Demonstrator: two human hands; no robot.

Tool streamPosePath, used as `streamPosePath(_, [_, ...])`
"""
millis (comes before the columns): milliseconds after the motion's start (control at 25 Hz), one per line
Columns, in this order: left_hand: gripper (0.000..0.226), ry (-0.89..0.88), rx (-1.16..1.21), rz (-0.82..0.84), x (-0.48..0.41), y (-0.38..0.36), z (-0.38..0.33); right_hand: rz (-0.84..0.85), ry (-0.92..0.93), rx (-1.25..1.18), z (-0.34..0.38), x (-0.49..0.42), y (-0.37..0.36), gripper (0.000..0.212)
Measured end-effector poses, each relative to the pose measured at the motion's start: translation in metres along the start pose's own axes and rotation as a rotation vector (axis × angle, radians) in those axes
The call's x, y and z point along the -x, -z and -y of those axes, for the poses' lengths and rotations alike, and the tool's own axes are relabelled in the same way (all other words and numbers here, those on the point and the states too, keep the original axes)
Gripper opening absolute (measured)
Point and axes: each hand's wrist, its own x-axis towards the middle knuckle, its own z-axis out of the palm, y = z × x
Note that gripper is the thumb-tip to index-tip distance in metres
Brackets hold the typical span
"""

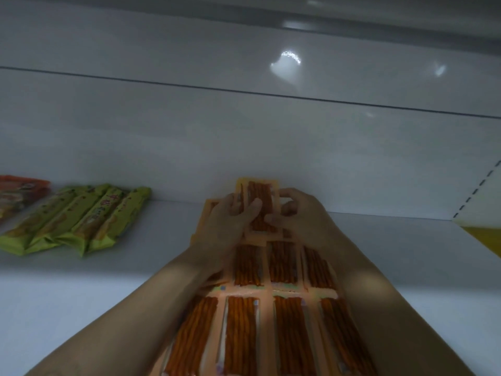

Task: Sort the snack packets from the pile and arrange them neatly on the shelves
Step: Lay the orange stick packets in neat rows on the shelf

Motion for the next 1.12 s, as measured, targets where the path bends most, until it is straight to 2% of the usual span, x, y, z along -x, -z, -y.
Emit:
streamPosePath(120, [0.02, -0.031, -0.036, 0.009, 0.001, 0.003, 0.0, -0.178, -0.08, -0.104, -0.01, -0.009, 0.026, 0.032])
streamPosePath(240, [0.032, -0.037, -0.01, -0.035, 0.003, 0.011, -0.005, -0.251, -0.219, -0.15, -0.036, -0.007, 0.06, 0.037])
streamPosePath(400, [0.03, -0.015, -0.065, -0.066, 0.002, 0.013, -0.005, -0.287, -0.304, -0.079, -0.059, -0.01, 0.058, 0.027])
streamPosePath(480, [0.027, -0.041, -0.11, -0.075, 0.002, 0.013, -0.002, -0.329, -0.3, 0.044, -0.066, -0.015, 0.052, 0.021])
streamPosePath(680, [0.011, -0.091, -0.173, -0.165, 0.001, 0.018, -0.007, -0.296, -0.261, 0.384, -0.068, -0.014, 0.049, 0.012])
streamPosePath(800, [0.014, -0.079, -0.243, -0.188, 0.003, 0.019, -0.009, -0.262, -0.244, 0.515, -0.066, -0.013, 0.048, 0.007])
streamPosePath(880, [0.019, -0.06, -0.275, -0.187, 0.007, 0.024, -0.012, -0.246, -0.222, 0.569, -0.062, -0.009, 0.046, 0.013])
streamPosePath(1000, [0.028, -0.058, -0.284, -0.229, 0.011, 0.036, -0.022, -0.233, -0.1, 0.51, -0.045, 0.0, 0.046, 0.018])
streamPosePath(1080, [0.027, -0.033, -0.306, -0.241, 0.021, 0.042, -0.028, -0.14, -0.013, 0.406, -0.029, 0.009, 0.045, 0.013])
streamPosePath(1120, [0.034, -0.009, -0.373, -0.261, 0.026, 0.045, -0.027, -0.087, 0.017, 0.368, -0.023, 0.013, 0.043, 0.01])
